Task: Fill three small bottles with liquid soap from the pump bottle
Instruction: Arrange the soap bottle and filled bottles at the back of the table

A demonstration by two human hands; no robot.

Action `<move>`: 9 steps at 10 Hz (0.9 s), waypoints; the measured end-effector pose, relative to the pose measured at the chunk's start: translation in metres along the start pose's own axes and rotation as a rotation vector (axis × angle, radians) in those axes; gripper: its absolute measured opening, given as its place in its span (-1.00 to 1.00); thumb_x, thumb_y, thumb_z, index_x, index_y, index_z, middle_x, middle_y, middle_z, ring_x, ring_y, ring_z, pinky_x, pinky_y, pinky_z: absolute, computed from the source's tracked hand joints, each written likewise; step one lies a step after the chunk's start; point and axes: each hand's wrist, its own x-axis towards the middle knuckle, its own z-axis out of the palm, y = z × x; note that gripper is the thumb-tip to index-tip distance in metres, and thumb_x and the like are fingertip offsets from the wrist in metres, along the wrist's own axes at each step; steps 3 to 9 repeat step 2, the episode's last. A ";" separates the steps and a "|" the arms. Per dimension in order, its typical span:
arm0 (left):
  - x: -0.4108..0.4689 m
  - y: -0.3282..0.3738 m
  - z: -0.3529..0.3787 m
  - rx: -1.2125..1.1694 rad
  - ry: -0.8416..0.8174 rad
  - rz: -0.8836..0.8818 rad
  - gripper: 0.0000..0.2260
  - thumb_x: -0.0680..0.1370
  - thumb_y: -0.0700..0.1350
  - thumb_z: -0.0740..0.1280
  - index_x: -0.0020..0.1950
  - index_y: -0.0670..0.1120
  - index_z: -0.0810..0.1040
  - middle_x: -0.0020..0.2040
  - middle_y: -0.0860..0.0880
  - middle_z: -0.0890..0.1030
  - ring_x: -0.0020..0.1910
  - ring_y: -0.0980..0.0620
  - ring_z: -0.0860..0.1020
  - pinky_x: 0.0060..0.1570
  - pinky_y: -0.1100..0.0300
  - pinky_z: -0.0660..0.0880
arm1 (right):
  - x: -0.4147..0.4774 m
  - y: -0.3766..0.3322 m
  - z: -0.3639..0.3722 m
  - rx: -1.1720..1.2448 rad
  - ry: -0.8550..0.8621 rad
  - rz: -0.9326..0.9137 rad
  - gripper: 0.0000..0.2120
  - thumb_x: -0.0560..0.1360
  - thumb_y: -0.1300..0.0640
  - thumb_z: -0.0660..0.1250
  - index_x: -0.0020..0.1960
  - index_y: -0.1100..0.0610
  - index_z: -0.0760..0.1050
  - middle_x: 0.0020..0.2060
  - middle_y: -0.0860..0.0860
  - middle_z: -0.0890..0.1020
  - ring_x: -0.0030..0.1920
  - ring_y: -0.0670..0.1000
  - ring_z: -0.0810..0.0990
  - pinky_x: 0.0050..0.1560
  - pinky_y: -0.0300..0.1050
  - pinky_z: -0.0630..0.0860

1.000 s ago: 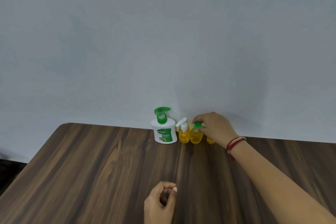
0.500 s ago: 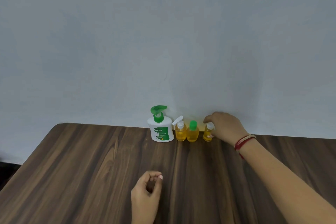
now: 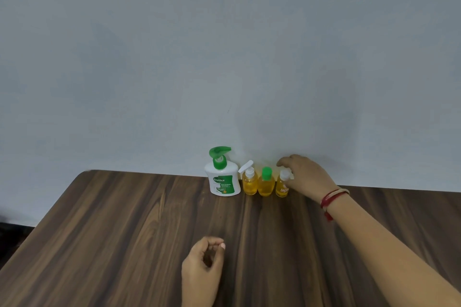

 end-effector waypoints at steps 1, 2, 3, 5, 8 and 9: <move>0.018 0.010 0.001 0.095 -0.004 0.183 -0.72 0.44 -0.22 0.47 -0.07 0.17 0.56 -0.12 0.18 0.59 -0.07 0.22 0.55 -0.05 0.29 0.48 | -0.006 -0.002 -0.002 0.052 0.047 -0.017 -0.46 0.42 0.13 0.38 0.37 -0.01 0.36 0.28 -0.02 0.43 0.27 0.04 0.38 0.17 -0.14 0.38; 0.043 0.029 -0.006 0.124 0.090 0.213 -0.68 0.46 -0.17 0.45 0.18 0.01 0.53 0.09 0.09 0.53 0.11 0.11 0.48 0.09 0.16 0.43 | -0.017 -0.009 -0.003 0.085 0.121 -0.051 -0.47 0.41 0.11 0.38 0.36 -0.01 0.38 0.28 -0.03 0.39 0.26 0.02 0.34 0.16 -0.17 0.37; 0.043 0.029 -0.006 0.124 0.090 0.213 -0.68 0.46 -0.17 0.45 0.18 0.01 0.53 0.09 0.09 0.53 0.11 0.11 0.48 0.09 0.16 0.43 | -0.017 -0.009 -0.003 0.085 0.121 -0.051 -0.47 0.41 0.11 0.38 0.36 -0.01 0.38 0.28 -0.03 0.39 0.26 0.02 0.34 0.16 -0.17 0.37; 0.043 0.029 -0.006 0.124 0.090 0.213 -0.68 0.46 -0.17 0.45 0.18 0.01 0.53 0.09 0.09 0.53 0.11 0.11 0.48 0.09 0.16 0.43 | -0.017 -0.009 -0.003 0.085 0.121 -0.051 -0.47 0.41 0.11 0.38 0.36 -0.01 0.38 0.28 -0.03 0.39 0.26 0.02 0.34 0.16 -0.17 0.37; 0.043 0.029 -0.006 0.124 0.090 0.213 -0.68 0.46 -0.17 0.45 0.18 0.01 0.53 0.09 0.09 0.53 0.11 0.11 0.48 0.09 0.16 0.43 | -0.017 -0.009 -0.003 0.085 0.121 -0.051 -0.47 0.41 0.11 0.38 0.36 -0.01 0.38 0.28 -0.03 0.39 0.26 0.02 0.34 0.16 -0.17 0.37; 0.043 0.029 -0.006 0.124 0.090 0.213 -0.68 0.46 -0.17 0.45 0.18 0.01 0.53 0.09 0.09 0.53 0.11 0.11 0.48 0.09 0.16 0.43 | -0.017 -0.009 -0.003 0.085 0.121 -0.051 -0.47 0.41 0.11 0.38 0.36 -0.01 0.38 0.28 -0.03 0.39 0.26 0.02 0.34 0.16 -0.17 0.37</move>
